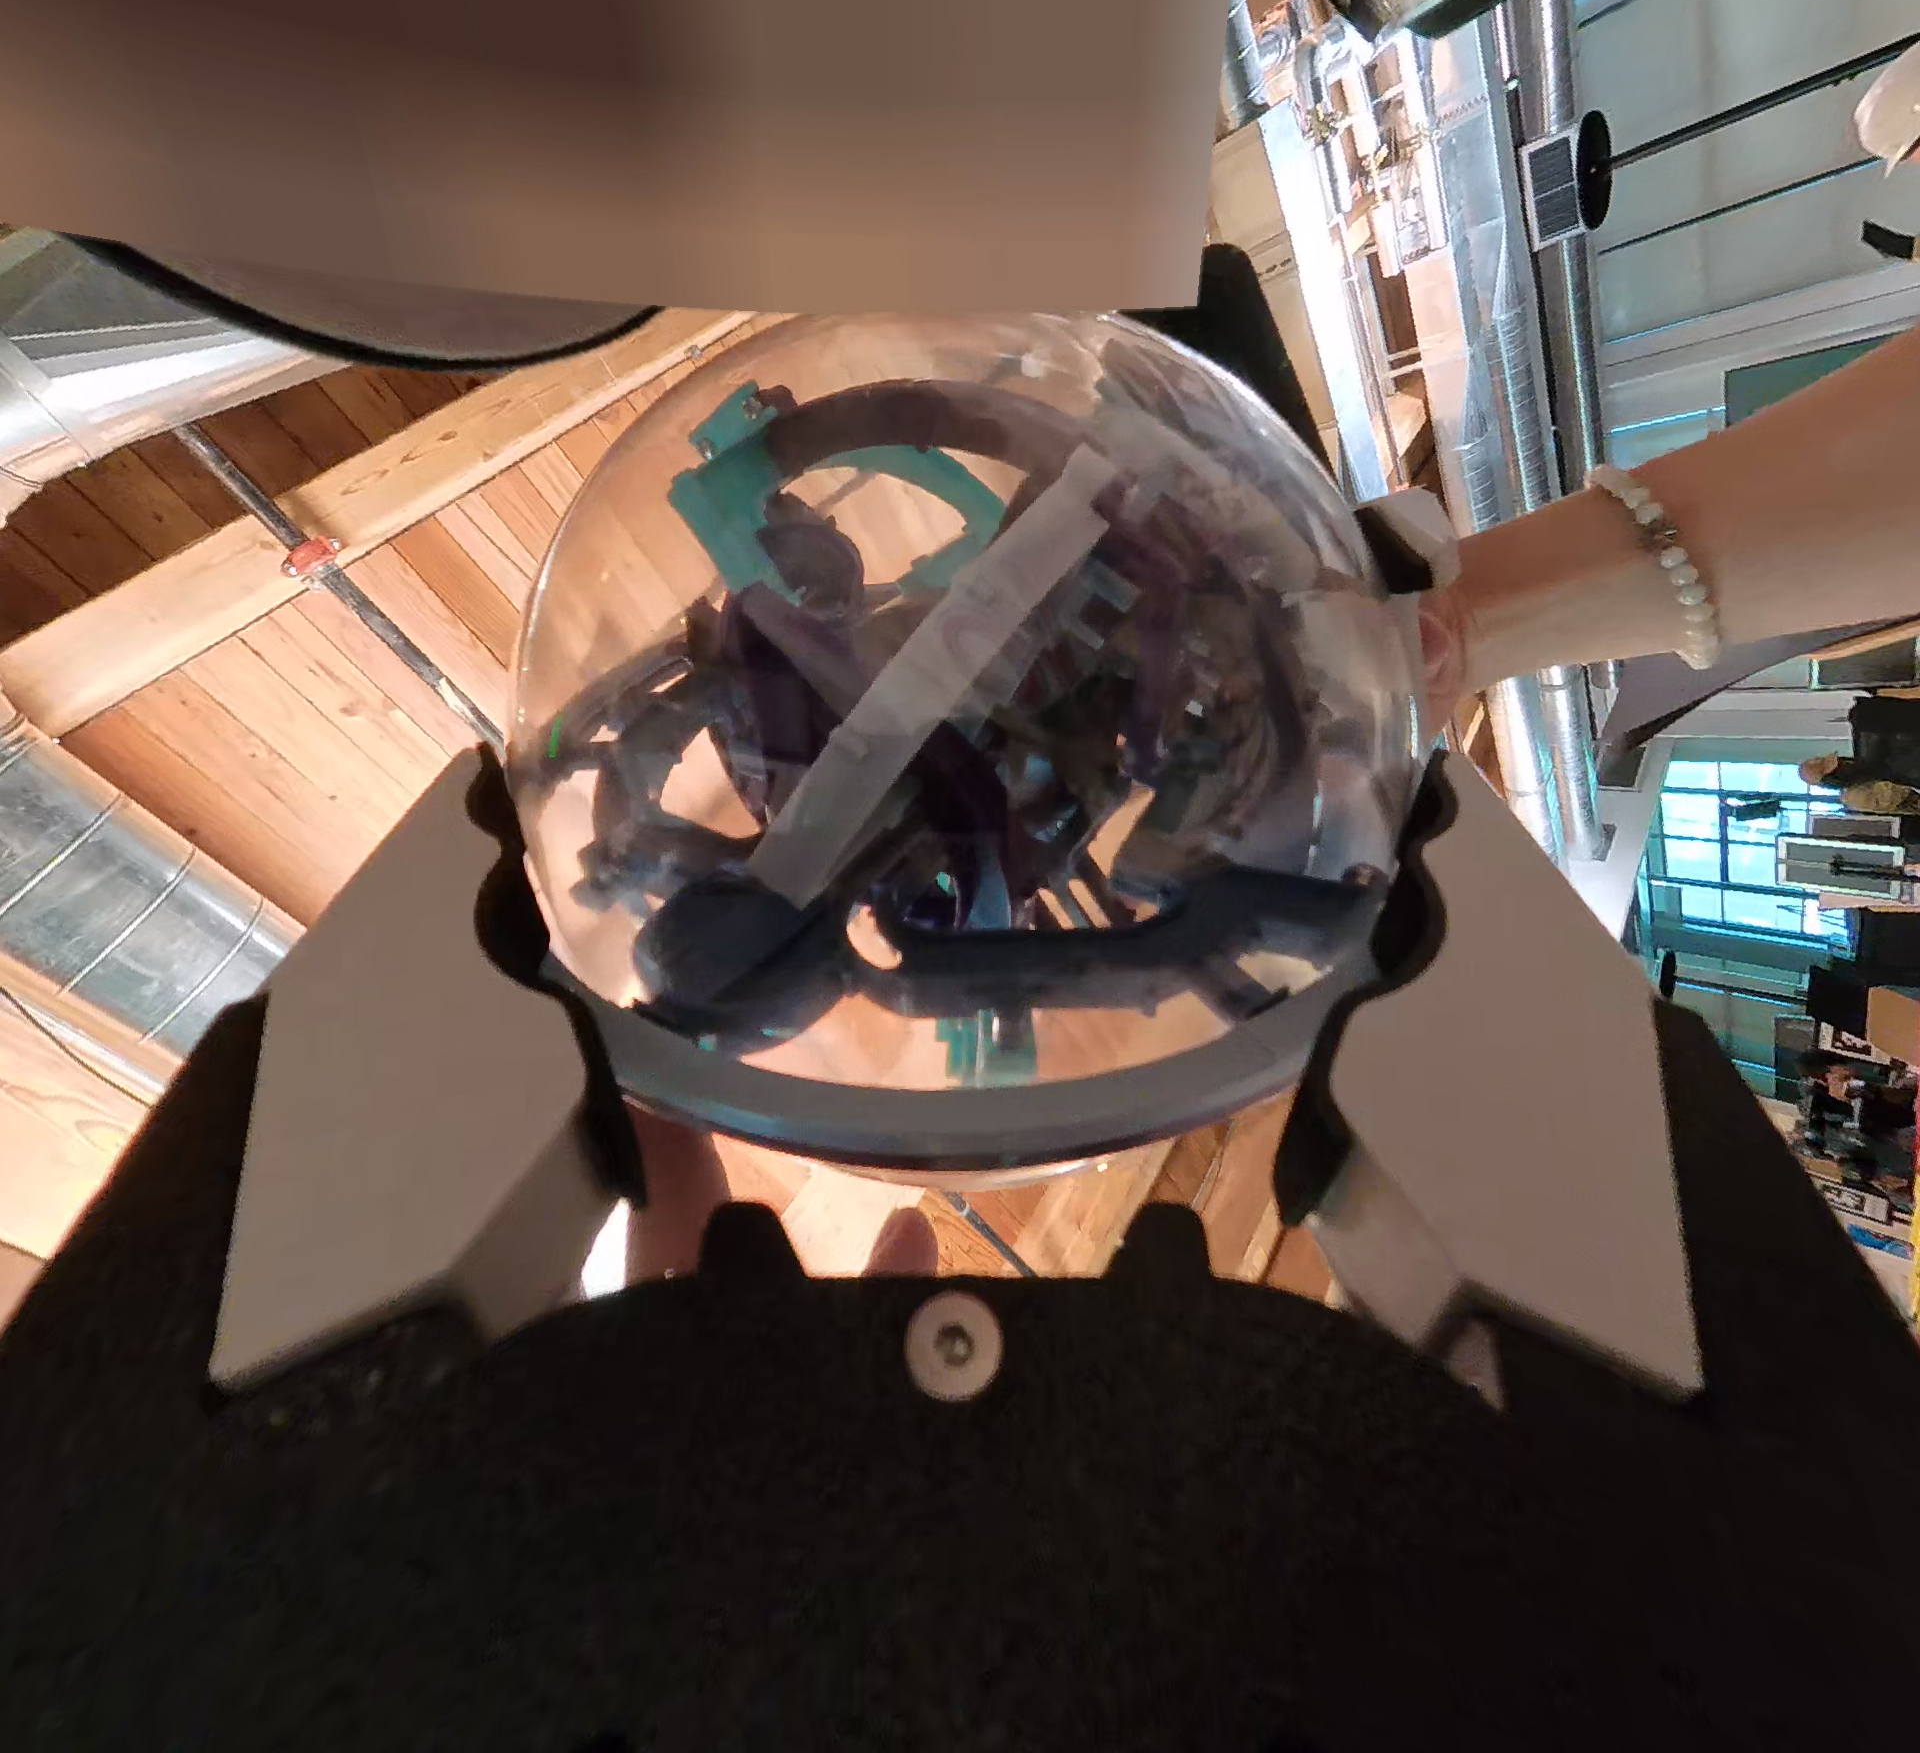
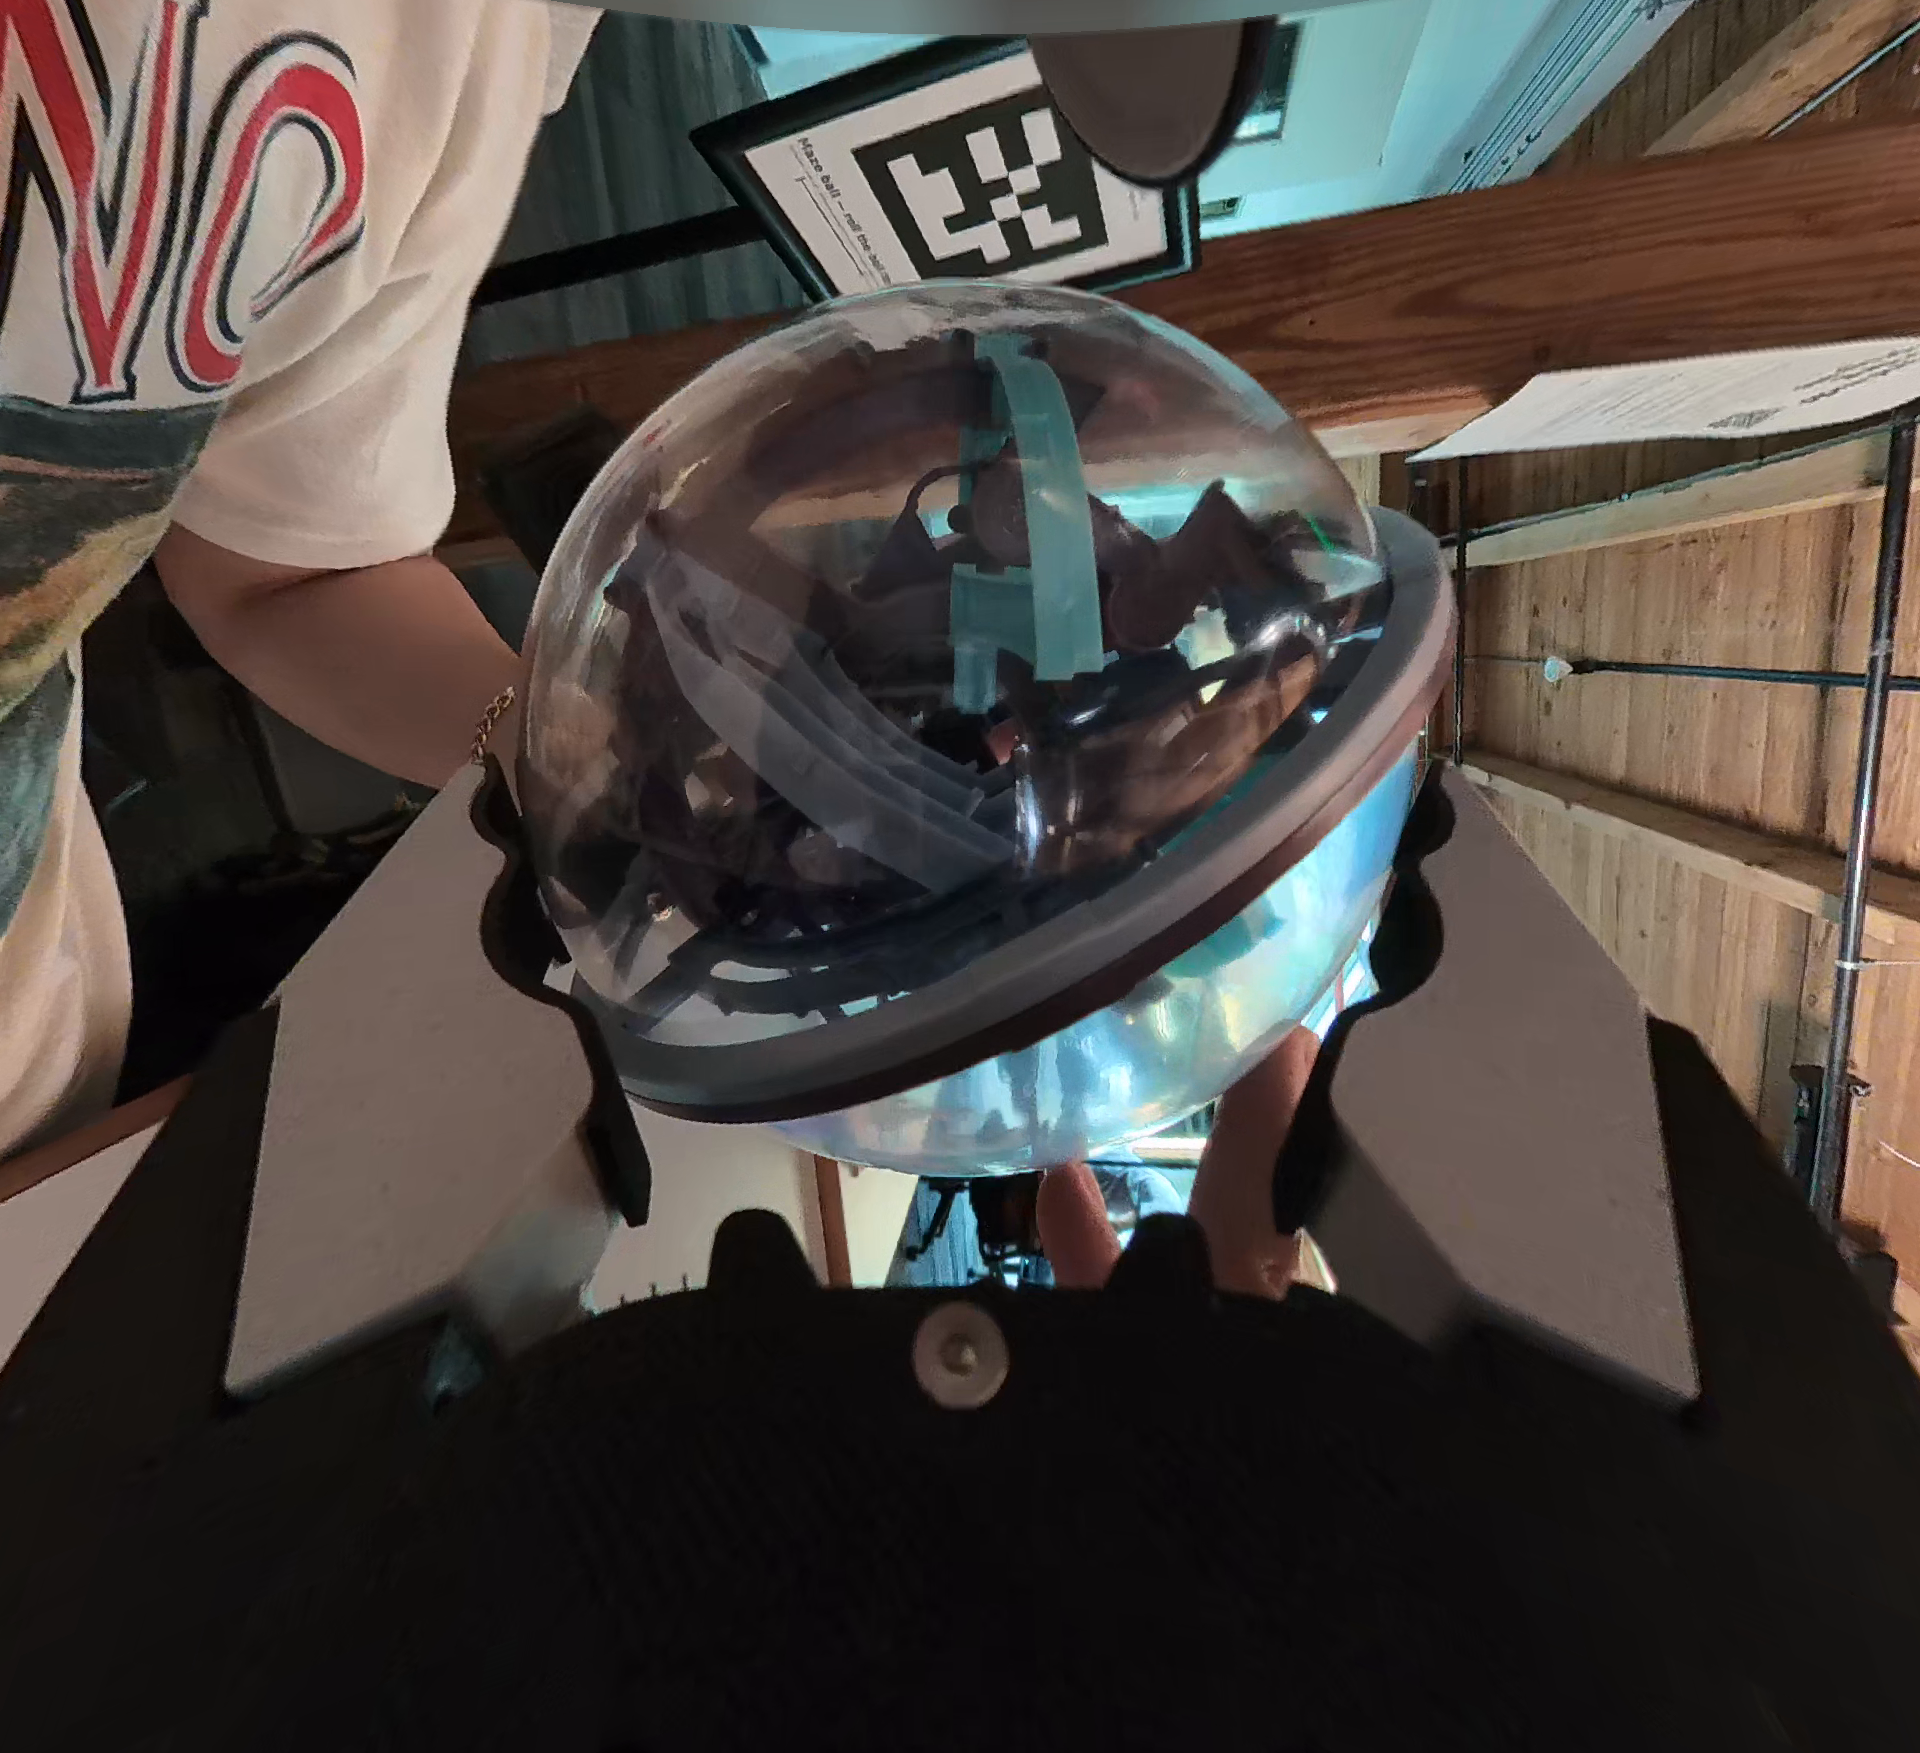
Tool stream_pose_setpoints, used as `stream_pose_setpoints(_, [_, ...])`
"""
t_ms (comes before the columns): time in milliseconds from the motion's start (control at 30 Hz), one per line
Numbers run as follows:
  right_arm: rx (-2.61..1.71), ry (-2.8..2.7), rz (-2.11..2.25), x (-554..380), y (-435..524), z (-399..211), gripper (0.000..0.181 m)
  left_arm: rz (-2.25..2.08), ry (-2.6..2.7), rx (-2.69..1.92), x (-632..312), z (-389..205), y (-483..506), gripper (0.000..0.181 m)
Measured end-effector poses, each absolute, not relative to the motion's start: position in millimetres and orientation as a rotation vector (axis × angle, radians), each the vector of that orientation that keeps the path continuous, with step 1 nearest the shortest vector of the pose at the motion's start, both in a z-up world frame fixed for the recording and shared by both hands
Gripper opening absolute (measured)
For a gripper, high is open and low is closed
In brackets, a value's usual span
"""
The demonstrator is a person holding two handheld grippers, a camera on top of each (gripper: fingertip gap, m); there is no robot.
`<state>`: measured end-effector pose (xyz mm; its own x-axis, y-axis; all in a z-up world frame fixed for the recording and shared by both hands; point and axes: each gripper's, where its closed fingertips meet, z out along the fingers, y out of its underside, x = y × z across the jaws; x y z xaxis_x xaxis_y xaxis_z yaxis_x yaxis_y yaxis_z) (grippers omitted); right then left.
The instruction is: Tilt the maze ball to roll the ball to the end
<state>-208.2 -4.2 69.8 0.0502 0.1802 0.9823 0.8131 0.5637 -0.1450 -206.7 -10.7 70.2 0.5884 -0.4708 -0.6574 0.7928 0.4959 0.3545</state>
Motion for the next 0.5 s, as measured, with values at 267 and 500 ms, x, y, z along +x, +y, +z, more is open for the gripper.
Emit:
stream_pose_setpoints(267, [-0.879,-1.506,-0.614,-218,-9,69,0.158,-0.795,0.489,0.719,-216,69,-15,0.158])
stream_pose_setpoints(500, [-0.957,-1.408,-0.507,-194,0,75,0.159,-0.862,0.582,0.621,-194,75,-7,0.158])
